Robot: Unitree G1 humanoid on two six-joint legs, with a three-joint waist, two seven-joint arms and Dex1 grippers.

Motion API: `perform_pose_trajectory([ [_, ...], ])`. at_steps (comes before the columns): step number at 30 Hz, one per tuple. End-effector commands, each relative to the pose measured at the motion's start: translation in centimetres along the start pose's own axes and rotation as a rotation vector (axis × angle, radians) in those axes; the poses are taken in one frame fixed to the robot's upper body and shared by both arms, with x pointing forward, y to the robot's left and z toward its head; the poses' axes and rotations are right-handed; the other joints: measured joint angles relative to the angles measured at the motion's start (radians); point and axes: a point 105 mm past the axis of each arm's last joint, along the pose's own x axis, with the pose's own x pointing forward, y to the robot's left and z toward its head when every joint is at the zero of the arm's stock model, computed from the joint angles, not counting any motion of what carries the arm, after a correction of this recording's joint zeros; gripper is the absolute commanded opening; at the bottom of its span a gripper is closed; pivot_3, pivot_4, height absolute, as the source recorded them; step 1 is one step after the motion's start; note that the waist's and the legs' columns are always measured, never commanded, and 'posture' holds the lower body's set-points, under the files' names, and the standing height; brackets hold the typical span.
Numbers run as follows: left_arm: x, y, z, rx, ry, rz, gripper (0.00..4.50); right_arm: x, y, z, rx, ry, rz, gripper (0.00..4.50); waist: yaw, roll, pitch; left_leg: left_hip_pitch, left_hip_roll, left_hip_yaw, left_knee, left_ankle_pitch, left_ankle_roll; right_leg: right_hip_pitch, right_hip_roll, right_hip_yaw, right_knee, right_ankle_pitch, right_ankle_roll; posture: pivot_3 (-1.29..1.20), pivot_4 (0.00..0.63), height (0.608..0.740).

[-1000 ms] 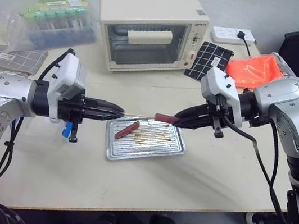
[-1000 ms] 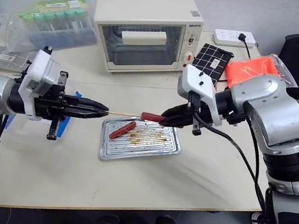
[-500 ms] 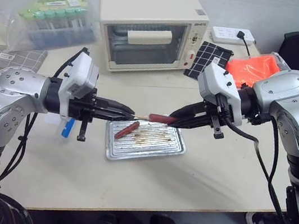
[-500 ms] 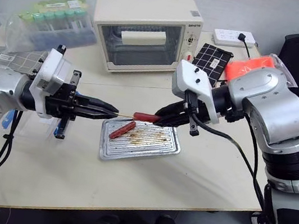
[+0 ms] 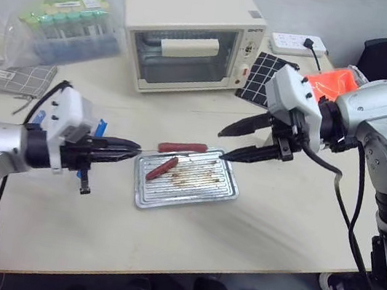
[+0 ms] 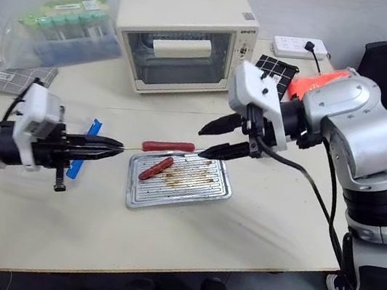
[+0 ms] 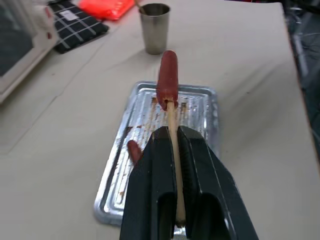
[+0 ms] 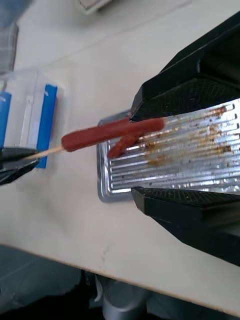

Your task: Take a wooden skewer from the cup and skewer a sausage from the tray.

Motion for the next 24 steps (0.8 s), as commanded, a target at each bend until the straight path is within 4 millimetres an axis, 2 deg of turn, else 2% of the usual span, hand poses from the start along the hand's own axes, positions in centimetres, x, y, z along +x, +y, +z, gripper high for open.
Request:
perform_pose_trajectory([
  [1,-3.8,1.4,0.1,-0.017,-0.045,0.335,0.00,-0.7,-0.4,1.7,-0.024,-0.077,-0.031,2.30,0.000,0.000,0.000,0.000,0.000,0.000,0.000,0.000,0.000,0.000,0.000,0.000,0.000,0.000,0.000,0.00,0.150,0.740],
  [3,-5.4,2.2,-0.4,-0.044,-0.059,0.492,0.00,-0.6,-0.4,2.0,-0.011,-0.102,-0.023,2.63,0.000,0.000,0.000,0.000,0.000,0.000,0.000,-0.001,0.000,0.000,0.000,0.000,0.000,0.000,0.000,0.00,0.150,0.740],
  [7,-8.8,3.3,-2.5,-0.073,-0.049,0.804,0.00,0.0,-1.1,2.3,-0.024,-0.134,-0.039,3.72,0.002,-0.001,-0.001,0.000,0.000,0.000,0.001,-0.001,0.000,0.000,0.000,0.000,0.000,0.000,0.000,0.00,0.150,0.740],
  [11,-10.7,3.6,-4.0,-0.115,-0.037,0.966,0.00,0.4,-1.2,2.5,-0.024,-0.156,-0.027,3.72,0.006,-0.003,-0.002,0.000,0.000,0.000,0.001,-0.001,0.000,0.001,0.000,-0.001,-0.001,0.000,0.000,0.00,0.150,0.740],
  [19,-10.5,4.3,-6.1,-0.170,0.010,0.987,0.00,0.9,-1.3,2.8,-0.040,-0.167,-0.024,3.72,0.020,-0.004,-0.002,0.000,0.000,0.000,0.001,-0.001,0.000,0.001,0.000,-0.001,-0.001,0.001,-0.001,0.00,0.150,0.740],
  [24,-10.2,4.9,-6.1,-0.169,0.020,0.946,1.07,1.0,-1.4,2.6,-0.038,-0.168,-0.031,3.77,0.023,-0.004,-0.002,0.000,0.000,0.000,0.001,-0.001,0.000,0.001,0.000,-0.001,-0.001,0.001,-0.001,0.00,0.150,0.740],
])
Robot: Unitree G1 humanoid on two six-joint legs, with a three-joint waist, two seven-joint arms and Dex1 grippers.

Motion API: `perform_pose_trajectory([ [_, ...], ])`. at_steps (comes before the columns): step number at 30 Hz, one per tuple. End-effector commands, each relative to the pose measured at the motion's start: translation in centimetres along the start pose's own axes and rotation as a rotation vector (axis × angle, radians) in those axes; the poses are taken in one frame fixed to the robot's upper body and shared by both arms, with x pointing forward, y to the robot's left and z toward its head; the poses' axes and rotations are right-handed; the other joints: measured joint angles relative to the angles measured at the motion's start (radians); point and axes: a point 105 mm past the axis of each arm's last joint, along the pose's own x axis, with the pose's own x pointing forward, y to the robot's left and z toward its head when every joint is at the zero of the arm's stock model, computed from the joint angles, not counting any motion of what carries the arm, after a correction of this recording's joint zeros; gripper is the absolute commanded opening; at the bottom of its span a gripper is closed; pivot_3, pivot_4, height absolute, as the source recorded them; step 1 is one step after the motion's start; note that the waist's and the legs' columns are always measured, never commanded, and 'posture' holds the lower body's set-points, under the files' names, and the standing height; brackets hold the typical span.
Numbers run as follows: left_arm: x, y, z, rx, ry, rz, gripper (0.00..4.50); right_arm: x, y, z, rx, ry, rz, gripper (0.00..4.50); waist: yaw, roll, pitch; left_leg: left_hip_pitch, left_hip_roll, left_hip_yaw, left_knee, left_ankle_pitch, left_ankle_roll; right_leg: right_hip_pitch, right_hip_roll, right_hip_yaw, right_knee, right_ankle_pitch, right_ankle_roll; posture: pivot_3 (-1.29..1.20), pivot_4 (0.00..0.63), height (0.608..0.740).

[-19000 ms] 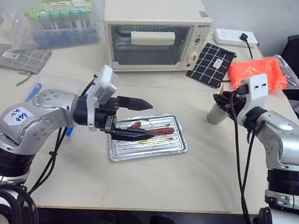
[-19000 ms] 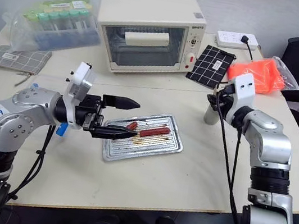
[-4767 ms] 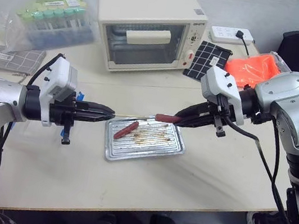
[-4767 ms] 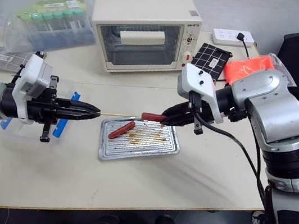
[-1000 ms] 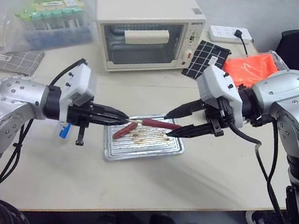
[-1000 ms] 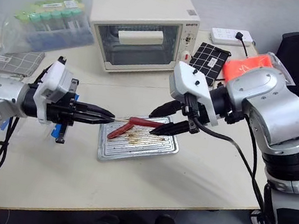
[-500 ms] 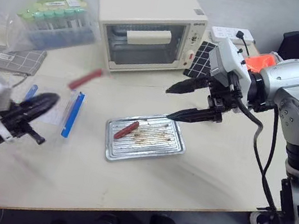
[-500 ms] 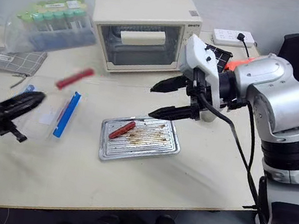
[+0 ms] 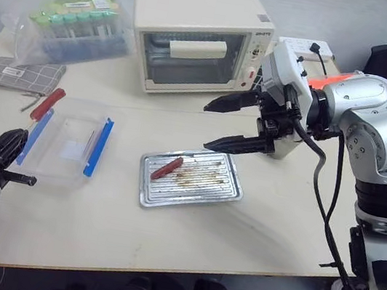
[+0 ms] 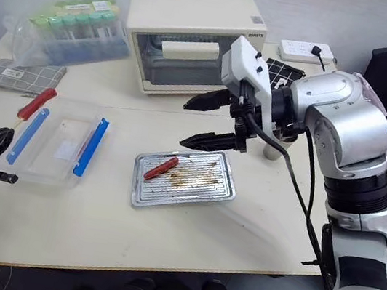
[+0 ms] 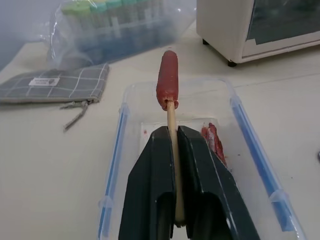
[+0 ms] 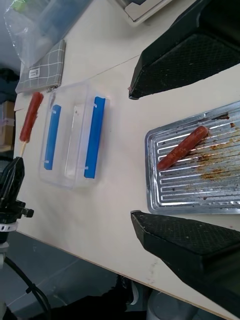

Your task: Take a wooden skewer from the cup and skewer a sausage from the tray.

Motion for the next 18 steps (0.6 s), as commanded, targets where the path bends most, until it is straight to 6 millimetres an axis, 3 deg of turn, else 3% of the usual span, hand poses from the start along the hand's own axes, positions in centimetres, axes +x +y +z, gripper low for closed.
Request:
perform_pose_trajectory([
  [1,-0.5,0.3,1.6,0.056,-0.043,-0.007,1.30,-0.5,-0.1,1.1,-0.061,-0.017,-0.019,3.77,0.000,0.000,0.000,0.000,0.000,0.000,0.000,0.000,0.000,0.000,0.000,0.000,0.000,0.000,0.000,0.00,0.150,0.740],
  [3,-1.2,0.4,2.2,0.045,-0.059,-0.022,1.73,-0.5,-0.1,1.0,-0.059,-0.014,-0.019,3.77,-0.001,0.000,0.000,0.000,0.000,0.000,0.000,0.000,0.000,0.000,0.000,0.000,-0.001,0.000,0.000,0.00,0.150,0.740],
  [8,-4.5,0.7,3.9,0.012,-0.070,-0.117,1.73,-0.8,-0.2,0.5,-0.046,-0.005,-0.011,3.77,-0.005,0.000,0.000,0.000,0.001,0.000,-0.001,0.000,0.000,0.000,0.001,0.000,-0.001,0.000,0.000,0.00,0.150,0.740],
  [13,-7.9,3.2,3.4,0.016,0.040,-0.118,1.73,-0.9,-0.6,0.1,-0.037,0.002,-0.013,3.77,-0.005,0.000,0.000,0.000,0.001,0.000,-0.002,0.000,0.000,0.000,0.000,0.000,-0.002,0.000,0.000,0.00,0.150,0.740],
  [18,-8.7,4.3,4.5,0.036,0.036,-0.139,1.73,-0.9,-0.9,-0.4,-0.033,0.003,-0.020,3.77,0.003,0.000,0.000,0.000,0.001,0.000,-0.002,0.000,0.000,0.001,0.000,0.000,-0.003,0.000,-0.001,0.00,0.150,0.740],
])
